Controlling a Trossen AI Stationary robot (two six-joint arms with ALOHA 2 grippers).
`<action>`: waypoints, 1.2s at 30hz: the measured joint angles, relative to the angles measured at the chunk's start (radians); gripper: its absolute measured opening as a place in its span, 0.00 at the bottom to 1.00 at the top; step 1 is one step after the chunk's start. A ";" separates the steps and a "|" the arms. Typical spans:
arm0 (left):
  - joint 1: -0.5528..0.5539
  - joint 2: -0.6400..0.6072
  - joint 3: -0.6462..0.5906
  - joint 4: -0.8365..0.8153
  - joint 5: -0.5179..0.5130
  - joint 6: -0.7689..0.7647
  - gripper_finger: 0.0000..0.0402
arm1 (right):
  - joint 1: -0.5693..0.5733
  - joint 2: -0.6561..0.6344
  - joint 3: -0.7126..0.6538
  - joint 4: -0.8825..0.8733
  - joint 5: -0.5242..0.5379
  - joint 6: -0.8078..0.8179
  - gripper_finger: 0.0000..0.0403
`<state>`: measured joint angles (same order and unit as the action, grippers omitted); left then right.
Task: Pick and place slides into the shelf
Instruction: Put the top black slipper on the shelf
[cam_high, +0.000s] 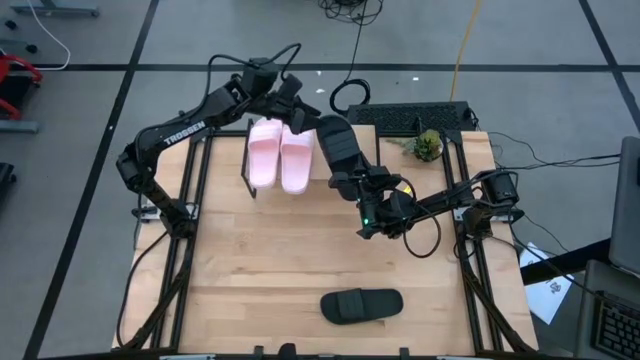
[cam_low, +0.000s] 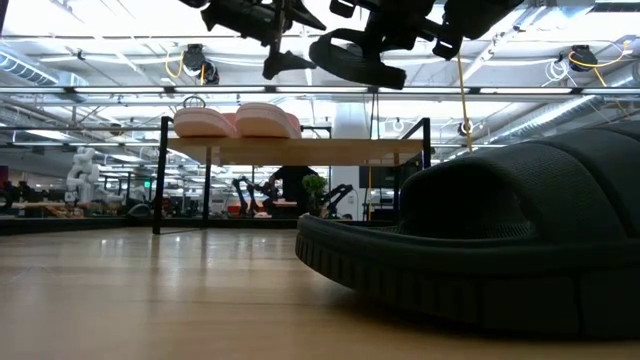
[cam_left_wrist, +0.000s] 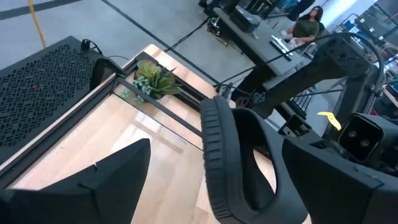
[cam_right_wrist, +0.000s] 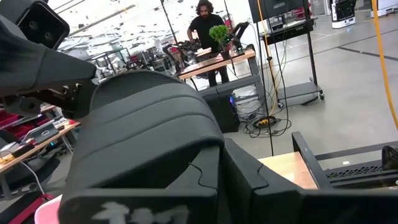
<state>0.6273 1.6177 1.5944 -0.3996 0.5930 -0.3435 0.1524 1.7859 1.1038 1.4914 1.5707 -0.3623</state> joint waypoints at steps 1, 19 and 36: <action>-0.004 0.000 0.000 -0.002 0.000 0.000 0.91 | 0.000 0.000 0.000 0.000 0.000 0.000 0.00; -0.047 0.000 0.000 -0.030 -0.082 0.033 0.52 | 0.000 0.000 0.000 0.000 0.000 -0.001 0.00; -0.016 0.001 0.000 0.024 -0.058 0.093 0.04 | 0.008 0.000 0.000 -0.001 -0.013 -0.010 0.01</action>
<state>0.6115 1.6188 1.5940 -0.3756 0.5350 -0.2504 0.1600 1.7859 1.1034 1.4906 1.5579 -0.3723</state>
